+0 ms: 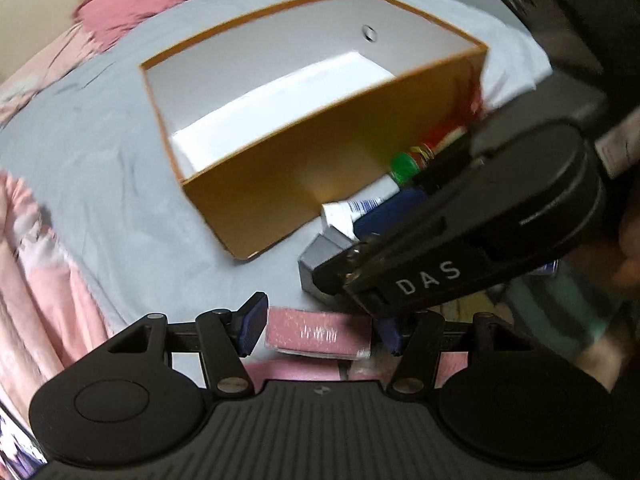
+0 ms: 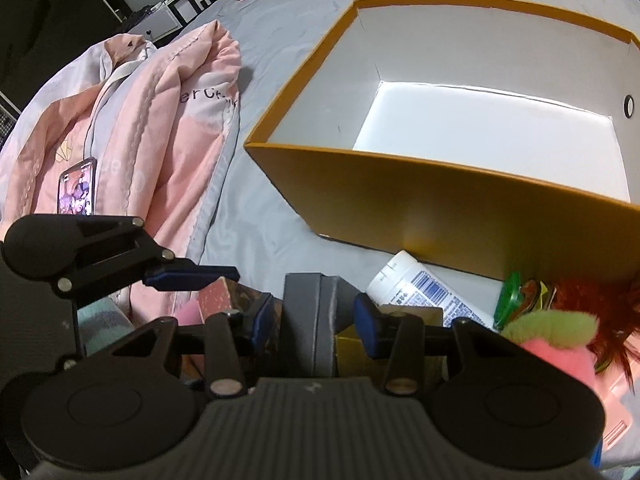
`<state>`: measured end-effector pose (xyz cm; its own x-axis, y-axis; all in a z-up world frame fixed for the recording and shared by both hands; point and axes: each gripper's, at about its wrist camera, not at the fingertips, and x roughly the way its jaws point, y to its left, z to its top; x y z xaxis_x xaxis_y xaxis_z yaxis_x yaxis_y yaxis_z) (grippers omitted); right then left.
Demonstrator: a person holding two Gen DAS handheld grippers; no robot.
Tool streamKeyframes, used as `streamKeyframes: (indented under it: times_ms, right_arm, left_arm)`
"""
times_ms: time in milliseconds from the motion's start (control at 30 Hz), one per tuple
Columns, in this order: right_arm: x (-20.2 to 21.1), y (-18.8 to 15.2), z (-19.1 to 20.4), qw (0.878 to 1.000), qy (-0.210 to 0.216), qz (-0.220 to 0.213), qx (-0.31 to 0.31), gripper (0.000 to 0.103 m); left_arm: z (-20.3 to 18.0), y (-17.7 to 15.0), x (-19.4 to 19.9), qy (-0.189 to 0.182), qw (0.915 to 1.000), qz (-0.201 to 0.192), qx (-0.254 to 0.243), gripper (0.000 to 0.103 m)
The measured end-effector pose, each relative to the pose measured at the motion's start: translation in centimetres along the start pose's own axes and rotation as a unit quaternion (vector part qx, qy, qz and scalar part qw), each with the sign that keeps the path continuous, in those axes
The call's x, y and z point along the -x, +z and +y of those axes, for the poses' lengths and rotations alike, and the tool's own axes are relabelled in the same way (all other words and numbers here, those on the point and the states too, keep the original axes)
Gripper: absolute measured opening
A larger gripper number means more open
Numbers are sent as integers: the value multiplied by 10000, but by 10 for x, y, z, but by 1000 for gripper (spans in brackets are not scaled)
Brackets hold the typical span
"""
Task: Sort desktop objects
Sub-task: 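Lift the card box with left tool while right tool carries grey box to orange box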
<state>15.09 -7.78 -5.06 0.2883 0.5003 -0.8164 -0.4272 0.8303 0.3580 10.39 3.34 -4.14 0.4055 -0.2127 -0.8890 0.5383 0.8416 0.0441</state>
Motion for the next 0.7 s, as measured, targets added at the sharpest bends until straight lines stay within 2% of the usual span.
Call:
streamKeyframes:
  times_ms: [100, 233, 400, 533, 633, 700]
  right_arm:
    - [1, 1, -2, 10000, -18, -11, -80, 46]
    - [3, 0, -5, 9999, -9, -51, -111, 46]
    - [6, -2, -9, 9998, 3, -116, -186, 46]
    - [8, -2, -12, 9996, 35, -145, -249, 46]
    - [10, -3, -13, 9994, 68, -160, -284, 46]
    - [10, -3, -13, 9994, 74, -172, -288, 46]
  left_arm:
    - [5, -2, 3, -93, 9986, -73, 511, 67]
    - [10, -4, 1, 23, 9947, -27, 1024, 67]
    - [21, -13, 14, -10, 9824, -183, 1860, 68]
    - [34, -24, 30, -38, 9619, -235, 2723, 72]
    - [45, -33, 31, -213, 9358, -76, 3519, 72]
    - [54, -41, 27, -385, 9142, 36, 4034, 72]
